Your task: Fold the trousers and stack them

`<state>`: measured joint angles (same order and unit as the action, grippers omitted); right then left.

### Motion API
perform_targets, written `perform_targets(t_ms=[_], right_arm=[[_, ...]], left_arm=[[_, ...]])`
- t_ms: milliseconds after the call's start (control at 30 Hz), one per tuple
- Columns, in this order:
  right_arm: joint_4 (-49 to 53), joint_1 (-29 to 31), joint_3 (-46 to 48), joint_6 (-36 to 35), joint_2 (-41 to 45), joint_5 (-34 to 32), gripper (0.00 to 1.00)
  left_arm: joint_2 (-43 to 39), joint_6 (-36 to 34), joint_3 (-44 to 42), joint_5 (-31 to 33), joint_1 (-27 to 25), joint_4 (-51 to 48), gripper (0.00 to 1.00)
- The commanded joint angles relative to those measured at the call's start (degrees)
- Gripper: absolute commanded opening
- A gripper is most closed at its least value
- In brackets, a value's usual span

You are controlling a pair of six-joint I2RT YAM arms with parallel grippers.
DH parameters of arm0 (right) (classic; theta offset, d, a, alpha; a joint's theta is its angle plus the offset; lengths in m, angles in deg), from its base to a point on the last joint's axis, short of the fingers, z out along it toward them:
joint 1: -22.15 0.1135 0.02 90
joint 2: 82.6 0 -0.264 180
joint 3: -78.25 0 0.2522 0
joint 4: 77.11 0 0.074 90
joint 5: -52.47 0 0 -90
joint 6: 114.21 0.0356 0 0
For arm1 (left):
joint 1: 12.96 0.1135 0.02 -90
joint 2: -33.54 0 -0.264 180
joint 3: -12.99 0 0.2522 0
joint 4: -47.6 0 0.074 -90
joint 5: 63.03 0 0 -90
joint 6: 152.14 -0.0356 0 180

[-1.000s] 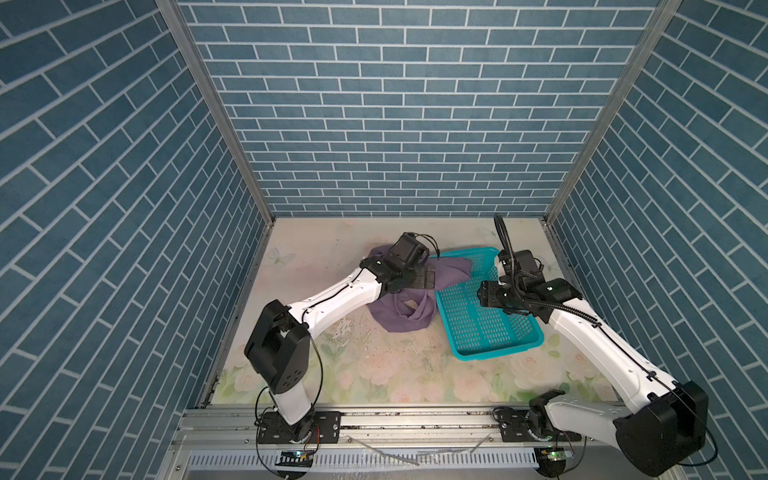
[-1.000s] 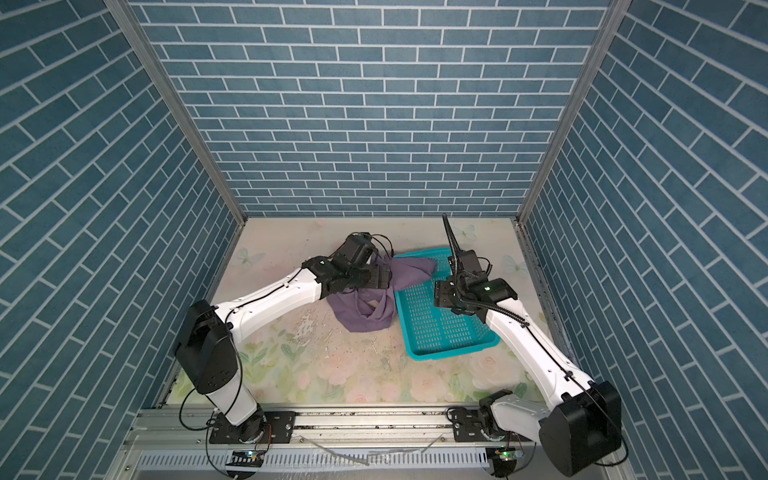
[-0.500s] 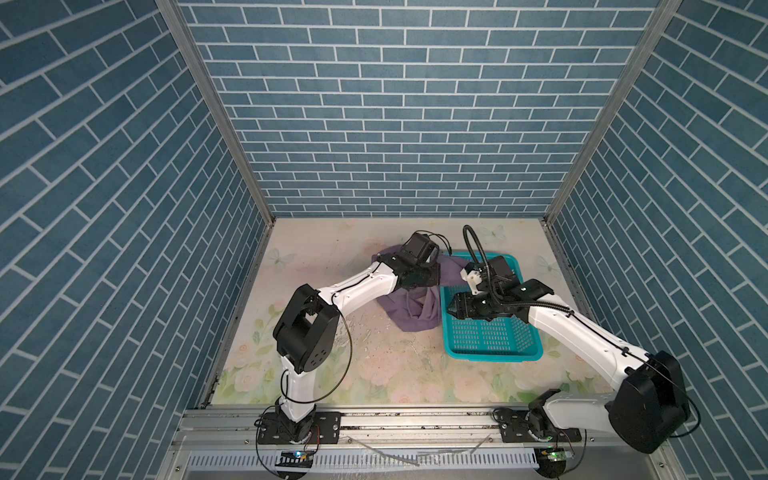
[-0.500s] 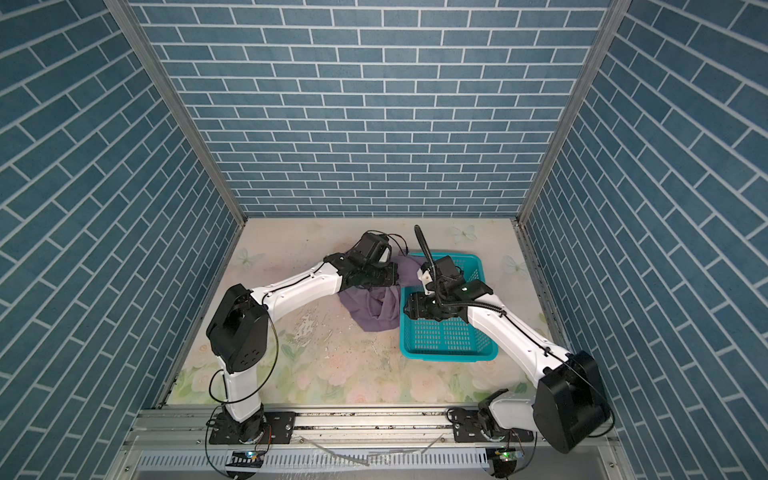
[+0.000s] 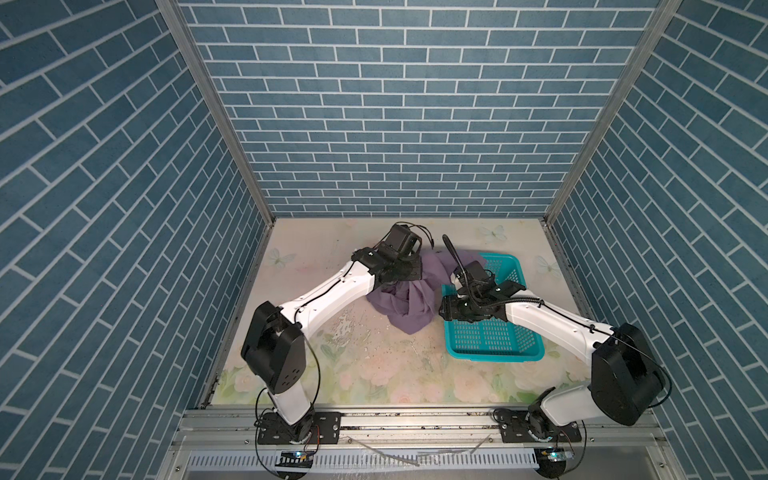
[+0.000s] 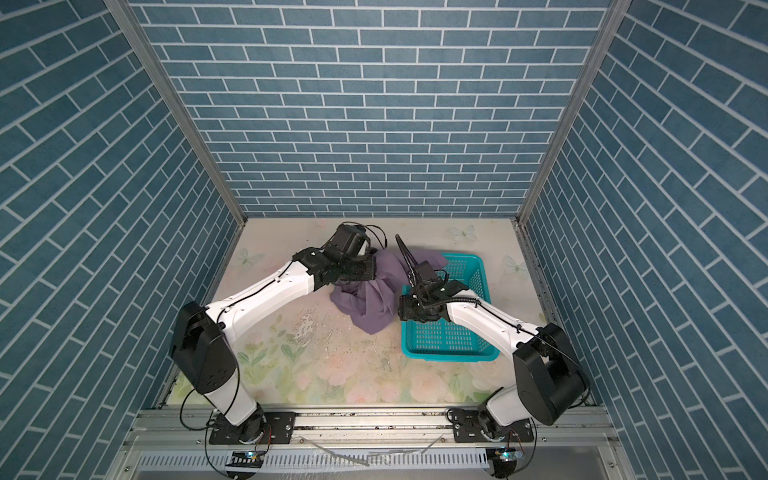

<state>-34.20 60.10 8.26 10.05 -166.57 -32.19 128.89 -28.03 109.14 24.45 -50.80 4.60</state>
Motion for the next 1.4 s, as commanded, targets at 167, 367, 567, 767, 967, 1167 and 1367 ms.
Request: perform_targets(t_ms=[167, 367, 567, 767, 967, 1167, 1367], right_arm=[[8.6, -1.3, -3.8, -6.3, -6.0, -17.2, 0.54], [7.4, -8.8, -4.0, -9.3, -6.8, -16.7, 0.45], [5.0, -15.6, -8.6, -17.3, -12.0, -19.8, 0.25], [4.3, -19.6, -22.7, -25.3, -24.1, -17.0, 0.13], [7.2, -22.0, -35.6, -29.7, -33.2, -17.3, 0.09], [9.3, -25.6, -45.9, -33.1, -40.7, -18.6, 0.08], [12.2, -27.5, -53.9, -34.0, -45.1, -19.1, 0.17]], left_arm=[[-12.7, 3.2, -15.3, 7.0, 11.0, -1.1, 0.00], [-16.2, 1.8, -17.9, 9.4, 14.8, -4.7, 0.00], [-14.2, 2.1, -17.5, 9.2, 16.6, -4.8, 0.00], [-10.7, 2.9, -15.1, 6.7, 16.6, -4.6, 0.00], [-12.3, 3.5, -17.6, 6.7, 16.6, -3.5, 0.00], [-13.6, 2.3, -18.4, 7.1, 16.6, -4.6, 0.00], [-13.3, 1.6, -18.0, 7.3, 16.7, -5.1, 0.00]])
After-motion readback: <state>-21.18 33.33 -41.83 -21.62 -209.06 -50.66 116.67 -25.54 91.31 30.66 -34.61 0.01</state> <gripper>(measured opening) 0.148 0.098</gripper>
